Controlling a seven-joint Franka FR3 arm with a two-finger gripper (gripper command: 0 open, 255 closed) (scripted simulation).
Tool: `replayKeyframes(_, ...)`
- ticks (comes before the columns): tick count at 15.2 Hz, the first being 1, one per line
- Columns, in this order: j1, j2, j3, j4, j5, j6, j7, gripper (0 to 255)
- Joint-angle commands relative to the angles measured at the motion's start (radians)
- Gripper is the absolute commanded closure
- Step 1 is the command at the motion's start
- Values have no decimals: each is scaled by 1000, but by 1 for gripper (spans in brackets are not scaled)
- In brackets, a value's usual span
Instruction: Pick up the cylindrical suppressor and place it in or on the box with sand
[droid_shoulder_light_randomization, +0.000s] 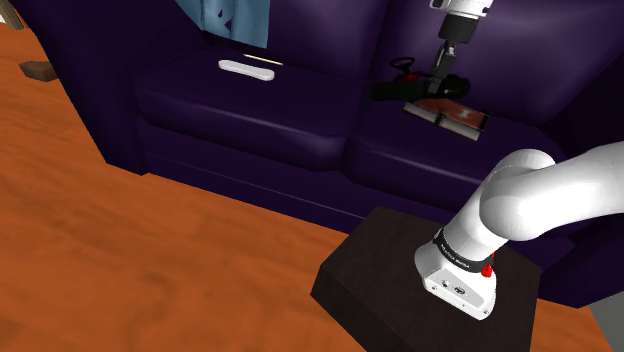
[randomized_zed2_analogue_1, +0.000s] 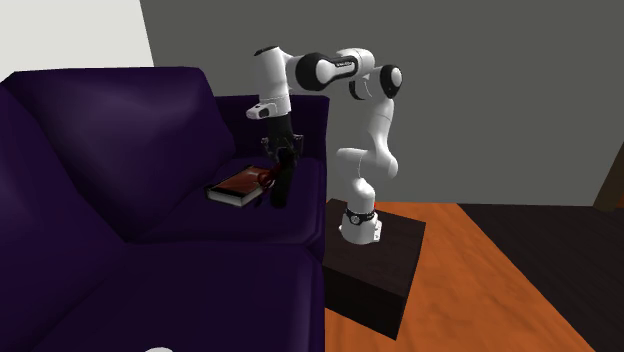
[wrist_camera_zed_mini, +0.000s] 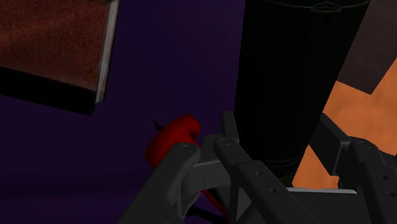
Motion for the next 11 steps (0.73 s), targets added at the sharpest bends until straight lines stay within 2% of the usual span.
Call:
replayKeyframes(1, -11, 13, -38, 26, -23, -8, -45, 255)
replayKeyframes(11, -29, 156, -275, 217, -104, -20, -310, 255)
